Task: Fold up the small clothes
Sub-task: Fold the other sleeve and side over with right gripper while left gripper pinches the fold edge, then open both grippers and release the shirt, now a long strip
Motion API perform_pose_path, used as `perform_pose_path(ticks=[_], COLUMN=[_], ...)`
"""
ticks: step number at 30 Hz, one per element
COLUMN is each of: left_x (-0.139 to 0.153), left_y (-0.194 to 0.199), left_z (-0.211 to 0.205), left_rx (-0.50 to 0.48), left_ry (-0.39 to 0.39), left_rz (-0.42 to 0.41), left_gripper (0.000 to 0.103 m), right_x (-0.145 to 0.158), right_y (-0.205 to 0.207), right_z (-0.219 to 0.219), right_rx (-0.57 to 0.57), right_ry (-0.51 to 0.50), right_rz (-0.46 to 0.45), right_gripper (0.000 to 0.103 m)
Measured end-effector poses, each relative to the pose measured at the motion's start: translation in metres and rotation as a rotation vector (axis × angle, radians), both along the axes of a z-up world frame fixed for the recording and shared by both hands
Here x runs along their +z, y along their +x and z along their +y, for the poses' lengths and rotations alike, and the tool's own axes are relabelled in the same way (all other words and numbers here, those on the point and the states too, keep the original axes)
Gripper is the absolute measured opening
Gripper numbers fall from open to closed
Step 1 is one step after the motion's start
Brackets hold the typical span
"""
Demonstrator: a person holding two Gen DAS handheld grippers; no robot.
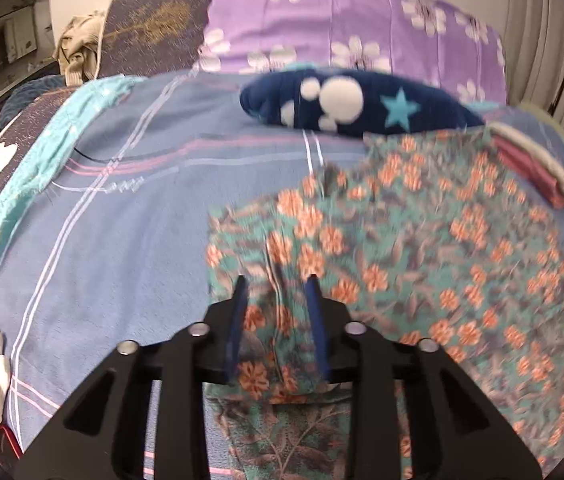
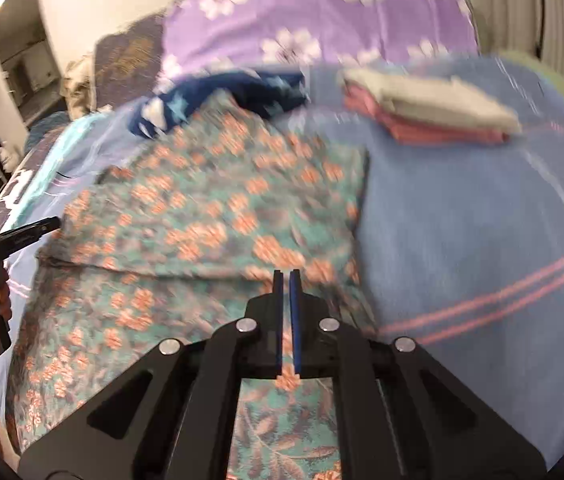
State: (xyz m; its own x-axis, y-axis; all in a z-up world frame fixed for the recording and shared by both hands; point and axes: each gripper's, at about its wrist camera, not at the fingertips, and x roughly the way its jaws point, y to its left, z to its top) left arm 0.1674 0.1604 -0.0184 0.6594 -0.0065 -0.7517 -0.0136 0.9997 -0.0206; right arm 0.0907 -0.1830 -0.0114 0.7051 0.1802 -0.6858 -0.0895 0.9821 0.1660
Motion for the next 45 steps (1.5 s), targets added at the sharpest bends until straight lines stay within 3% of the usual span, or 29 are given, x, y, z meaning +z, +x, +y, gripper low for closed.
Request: perform_pose_path(ticks=[2,4,6,7,10,13,15,18,21,23,27,35,39,45], left_x=[0.002,-0.014,-0.037,-0.04,-0.035,-0.028,-0.023,-0.027,-0.041,-0.041,-0.041,-0.041,-0.041,-0.035], left_y=[0.001,0.008,0.013,0.008,0.002,-0.009,-0.025,-0.057,-0.078,-0.095,-0.117,-0.156,-0.177,-0.21], left_z=[0.0,-0.003,-0.004,0.001,0.018,0.027,0.029,0.031,0.031,0.033,0.033,0.016,0.012,0.016], left_rx=[0.008,0.003,-0.001,0.02,0.049,0.08,0.07,0.027,-0.023,-0.049,-0.074,-0.125,-0.168,-0.234], left_ry=[0.007,0.042,0.104,0.1,-0.012,-0.035,-0.044,-0.071,-0.113,-0.136,-0.182,-0.148,-0.104,-0.141], left_rz=[-0.011,0.053,0.116,0.074,0.082,0.079,0.059,0.075,0.134,0.122,0.121,0.119,0.142,0.146], left_gripper=[0.045,0.048,0.065,0.072,0.072,0.072,0.075,0.084,0.084,0.084,0.084,0.084,0.083,0.06], right_x=[0.002,-0.011,-0.051,-0.057,-0.052,-0.047,-0.044,-0.041,-0.048,-0.051,-0.051,-0.048,-0.051,-0.054], right_y=[0.004,0.015,0.036,0.036,0.027,0.02,0.006,-0.018,-0.036,-0.045,-0.059,-0.088,-0.11,-0.15], right_z=[0.003,0.004,0.006,0.003,0.003,-0.002,-0.014,-0.034,-0.044,-0.047,-0.053,-0.062,-0.08,-0.093], right_rx=[0.03,0.053,-0.016,-0.011,0.017,0.028,0.004,-0.01,0.009,0.018,0.013,-0.054,-0.085,-0.049], right_ry=[0.007,-0.01,-0.145,-0.131,-0.129,-0.084,-0.047,0.005,0.042,0.053,0.099,0.117,0.173,0.231], right_rz=[-0.029,0.003,0.17,0.164,0.13,0.148,0.136,0.113,0.147,0.152,0.153,0.139,0.154,0.151], right_gripper=[0.022,0.03,0.029,0.027,0.029,0.033,0.048,0.048,0.042,0.037,0.035,0.035,0.035,0.035])
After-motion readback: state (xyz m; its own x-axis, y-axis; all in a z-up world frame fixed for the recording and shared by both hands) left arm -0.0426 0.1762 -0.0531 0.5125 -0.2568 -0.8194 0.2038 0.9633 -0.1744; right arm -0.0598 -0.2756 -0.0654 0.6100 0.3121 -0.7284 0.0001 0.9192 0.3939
